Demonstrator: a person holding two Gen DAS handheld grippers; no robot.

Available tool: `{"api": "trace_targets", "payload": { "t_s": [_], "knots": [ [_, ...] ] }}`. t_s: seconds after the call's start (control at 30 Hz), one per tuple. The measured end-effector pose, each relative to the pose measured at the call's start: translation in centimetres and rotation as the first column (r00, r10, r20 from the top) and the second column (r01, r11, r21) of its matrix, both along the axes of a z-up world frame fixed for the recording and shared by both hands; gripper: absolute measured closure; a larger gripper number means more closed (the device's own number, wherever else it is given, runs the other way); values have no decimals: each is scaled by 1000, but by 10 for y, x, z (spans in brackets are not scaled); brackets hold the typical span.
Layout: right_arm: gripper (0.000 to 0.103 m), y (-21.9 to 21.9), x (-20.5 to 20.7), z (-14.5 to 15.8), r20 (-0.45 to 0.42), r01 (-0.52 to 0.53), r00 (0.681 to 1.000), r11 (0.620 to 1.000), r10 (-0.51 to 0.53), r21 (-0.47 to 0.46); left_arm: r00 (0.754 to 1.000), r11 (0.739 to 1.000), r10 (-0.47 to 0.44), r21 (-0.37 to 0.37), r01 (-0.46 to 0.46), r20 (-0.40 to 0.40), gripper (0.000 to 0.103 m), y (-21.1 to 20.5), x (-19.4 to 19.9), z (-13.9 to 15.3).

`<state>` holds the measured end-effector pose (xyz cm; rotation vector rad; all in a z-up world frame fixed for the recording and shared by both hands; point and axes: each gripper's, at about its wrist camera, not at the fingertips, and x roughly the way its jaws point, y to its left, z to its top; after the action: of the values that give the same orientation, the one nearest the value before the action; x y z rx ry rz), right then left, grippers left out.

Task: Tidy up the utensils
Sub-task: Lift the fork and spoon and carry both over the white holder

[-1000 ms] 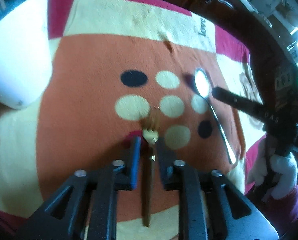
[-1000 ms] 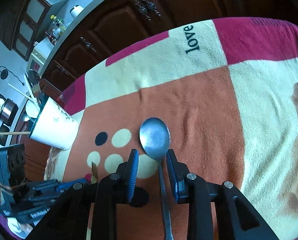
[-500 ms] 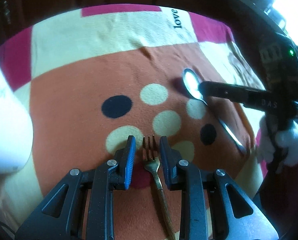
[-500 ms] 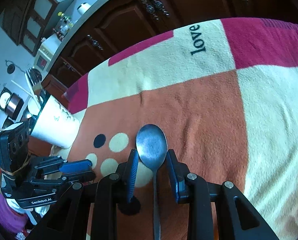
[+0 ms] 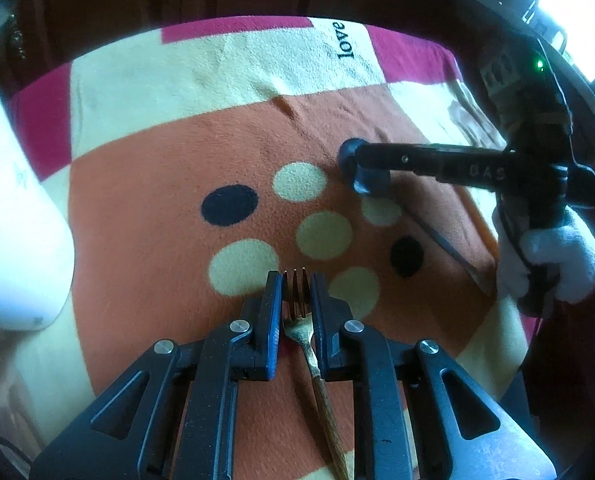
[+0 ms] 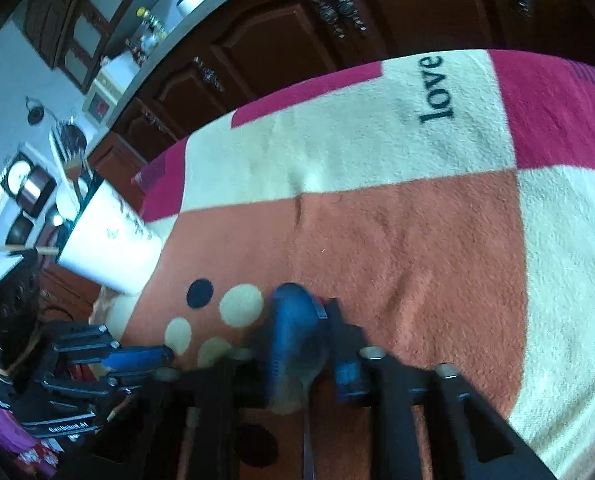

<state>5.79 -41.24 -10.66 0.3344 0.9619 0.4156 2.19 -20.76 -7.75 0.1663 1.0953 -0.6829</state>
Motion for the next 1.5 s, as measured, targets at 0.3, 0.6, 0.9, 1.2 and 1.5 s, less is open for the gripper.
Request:
{"api": "trace_targets", "payload": {
  "t_s": [0.3, 0.6, 0.9, 1.2, 1.5],
  "knots": [
    [100, 0, -36, 38, 84, 34, 996, 999, -31, -41, 998, 995, 56, -84, -52, 40, 90, 21, -12, 36],
    [101, 11, -71, 79, 185, 55, 982, 996, -42, -64, 991, 991, 76, -119, -63, 107, 91, 34, -41, 64],
    [101, 27, -99, 108, 274, 90, 960, 991, -59, -102, 976, 988, 104, -135, -79, 192, 93, 51, -79, 87],
    [101, 43, -114, 109, 291, 105, 954, 987, -66, -120, 973, 985, 121, -144, -93, 197, 102, 57, -105, 88],
    [101, 47, -118, 126, 324, 116, 944, 985, -68, -130, 972, 984, 138, -136, -113, 188, 102, 62, -108, 91]
  ]
}}
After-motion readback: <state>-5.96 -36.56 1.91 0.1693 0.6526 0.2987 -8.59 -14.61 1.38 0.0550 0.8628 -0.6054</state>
